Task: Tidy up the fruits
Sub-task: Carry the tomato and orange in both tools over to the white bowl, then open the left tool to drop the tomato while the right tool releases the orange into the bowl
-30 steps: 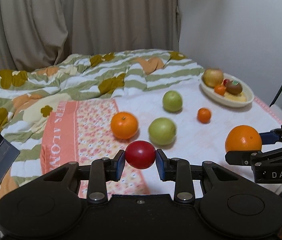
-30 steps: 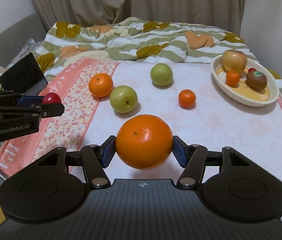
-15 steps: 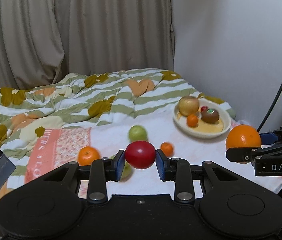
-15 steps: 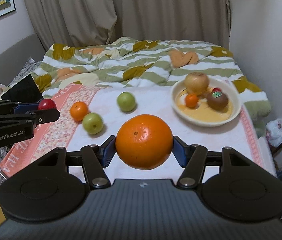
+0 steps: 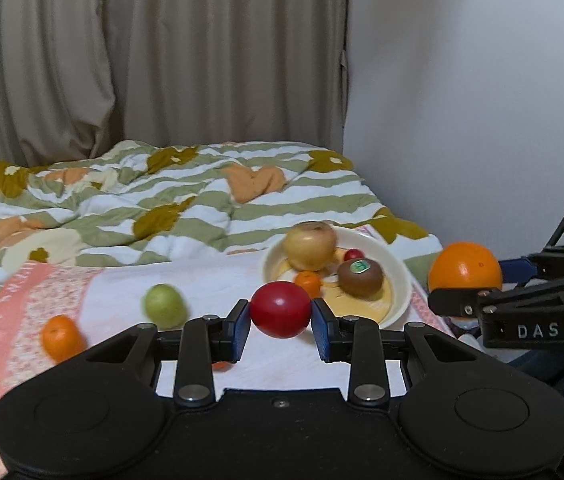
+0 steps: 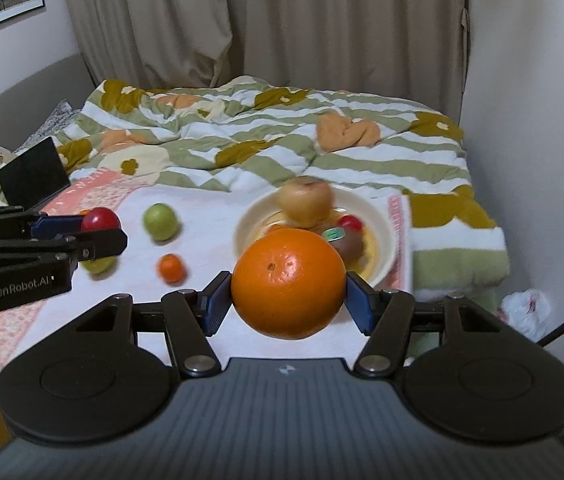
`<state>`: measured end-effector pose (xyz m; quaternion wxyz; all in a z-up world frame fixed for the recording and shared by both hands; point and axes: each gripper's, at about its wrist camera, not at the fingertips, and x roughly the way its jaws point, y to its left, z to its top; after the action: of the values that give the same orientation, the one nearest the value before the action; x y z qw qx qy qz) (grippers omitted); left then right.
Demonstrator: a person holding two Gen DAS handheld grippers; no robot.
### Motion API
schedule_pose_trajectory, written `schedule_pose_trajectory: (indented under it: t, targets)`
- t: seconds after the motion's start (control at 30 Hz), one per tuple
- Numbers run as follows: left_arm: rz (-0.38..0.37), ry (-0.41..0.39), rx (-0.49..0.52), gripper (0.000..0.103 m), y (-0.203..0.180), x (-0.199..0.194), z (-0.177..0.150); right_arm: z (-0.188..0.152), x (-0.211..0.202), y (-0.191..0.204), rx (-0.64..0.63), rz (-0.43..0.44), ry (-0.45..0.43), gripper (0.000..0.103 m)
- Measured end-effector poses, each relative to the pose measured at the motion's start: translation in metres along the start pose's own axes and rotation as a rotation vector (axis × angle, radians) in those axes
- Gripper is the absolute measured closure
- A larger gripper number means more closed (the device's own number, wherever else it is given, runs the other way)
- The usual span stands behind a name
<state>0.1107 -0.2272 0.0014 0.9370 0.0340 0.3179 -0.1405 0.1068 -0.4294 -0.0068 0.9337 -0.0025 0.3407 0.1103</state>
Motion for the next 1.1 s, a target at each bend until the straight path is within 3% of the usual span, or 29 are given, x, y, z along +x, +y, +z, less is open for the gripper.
schedule_pose_trajectory:
  t: [0.3, 0.5, 0.77, 0.93, 1.0, 1.07, 1.1]
  targets:
    - [-0.051, 0.084, 0.087, 0.067, -0.039, 0.075, 0.017, 0.015, 0.029, -0.058, 0.05, -0.037, 0.006, 0.027]
    - [-0.074, 0.191, 0.157, 0.067, -0.051, 0.129, 0.011, 0.016, 0.049, -0.082, 0.105, -0.064, 0.032, 0.027]
    - [-0.094, 0.28, 0.202, 0.066, -0.05, 0.173, 0.004, 0.016, 0.069, -0.091, 0.148, -0.098, 0.067, 0.027]
    - [-0.099, 0.284, 0.235, 0.065, -0.049, 0.178, 0.0, 0.015, 0.077, -0.092, 0.165, -0.105, 0.081, 0.027]
    - [-0.105, 0.278, 0.239, 0.051, -0.048, 0.176, 0.001, 0.016, 0.079, -0.092, 0.168, -0.109, 0.083, 0.027]
    - [-0.097, 0.26, 0.243, 0.016, -0.048, 0.17, 0.002, 0.018, 0.078, -0.091, 0.168, -0.111, 0.081, 0.027]
    - [-0.091, 0.241, 0.248, 0.012, -0.047, 0.165, 0.003, 0.019, 0.077, -0.091, 0.168, -0.111, 0.078, 0.027]
